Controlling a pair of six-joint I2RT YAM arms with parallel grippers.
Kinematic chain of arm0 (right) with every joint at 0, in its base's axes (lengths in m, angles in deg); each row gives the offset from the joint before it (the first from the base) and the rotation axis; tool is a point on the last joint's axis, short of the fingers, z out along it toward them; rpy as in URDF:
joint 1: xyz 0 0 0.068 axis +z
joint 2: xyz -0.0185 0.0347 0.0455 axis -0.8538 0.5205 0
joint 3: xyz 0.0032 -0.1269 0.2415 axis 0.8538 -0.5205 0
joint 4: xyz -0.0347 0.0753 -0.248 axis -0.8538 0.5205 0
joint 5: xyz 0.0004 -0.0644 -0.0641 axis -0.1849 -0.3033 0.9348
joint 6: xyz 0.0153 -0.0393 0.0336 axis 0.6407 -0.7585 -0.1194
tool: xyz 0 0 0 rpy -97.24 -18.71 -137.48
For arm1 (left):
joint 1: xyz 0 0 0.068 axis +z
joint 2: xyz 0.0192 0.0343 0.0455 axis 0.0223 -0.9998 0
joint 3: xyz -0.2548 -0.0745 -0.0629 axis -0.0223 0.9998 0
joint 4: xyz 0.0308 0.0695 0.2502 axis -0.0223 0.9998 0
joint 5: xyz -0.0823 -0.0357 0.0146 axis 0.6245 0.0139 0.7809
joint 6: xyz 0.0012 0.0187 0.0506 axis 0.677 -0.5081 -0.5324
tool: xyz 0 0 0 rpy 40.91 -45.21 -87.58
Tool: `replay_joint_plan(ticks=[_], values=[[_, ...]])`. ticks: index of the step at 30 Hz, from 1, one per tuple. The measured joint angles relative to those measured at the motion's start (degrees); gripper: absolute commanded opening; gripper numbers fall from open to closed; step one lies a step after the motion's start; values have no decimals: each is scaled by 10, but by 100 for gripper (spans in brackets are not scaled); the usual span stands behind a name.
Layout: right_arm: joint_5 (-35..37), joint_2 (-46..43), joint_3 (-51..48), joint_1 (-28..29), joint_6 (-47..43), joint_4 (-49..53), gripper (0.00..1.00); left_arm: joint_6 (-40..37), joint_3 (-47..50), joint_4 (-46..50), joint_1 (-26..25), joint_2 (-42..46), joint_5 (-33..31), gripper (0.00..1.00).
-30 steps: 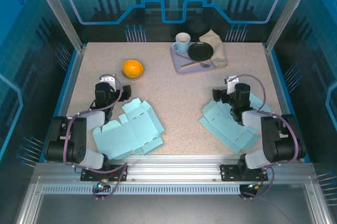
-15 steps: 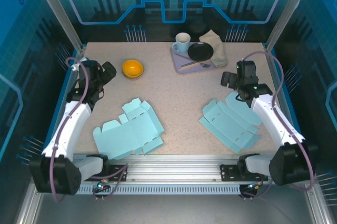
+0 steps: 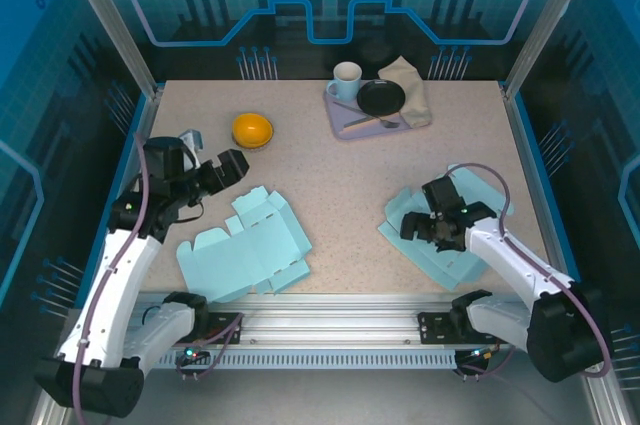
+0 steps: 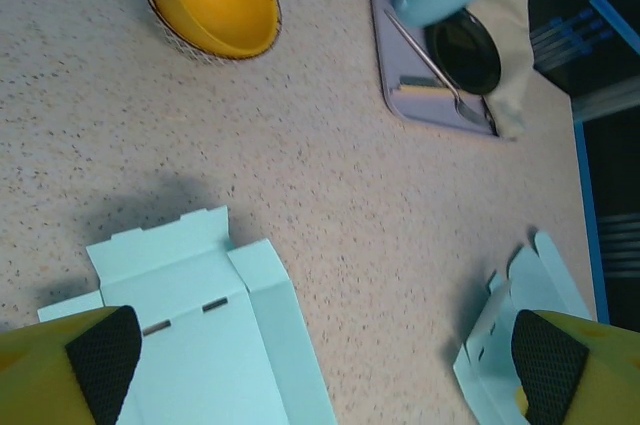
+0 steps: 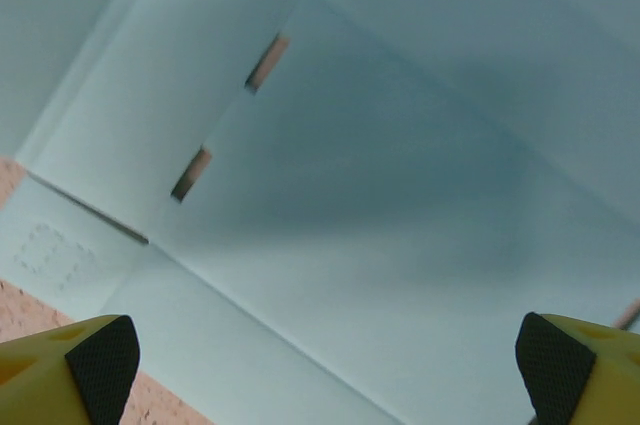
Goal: Fold the paper box
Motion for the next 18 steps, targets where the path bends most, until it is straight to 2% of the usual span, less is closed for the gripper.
replay_joint_plan(ticks=[8, 18], values=[[-14, 40, -14, 51, 37, -64, 100, -28, 22, 9, 0, 29, 19, 99], [-59, 116, -17, 65, 88, -179, 100, -25, 41, 10, 0, 25, 31, 99]])
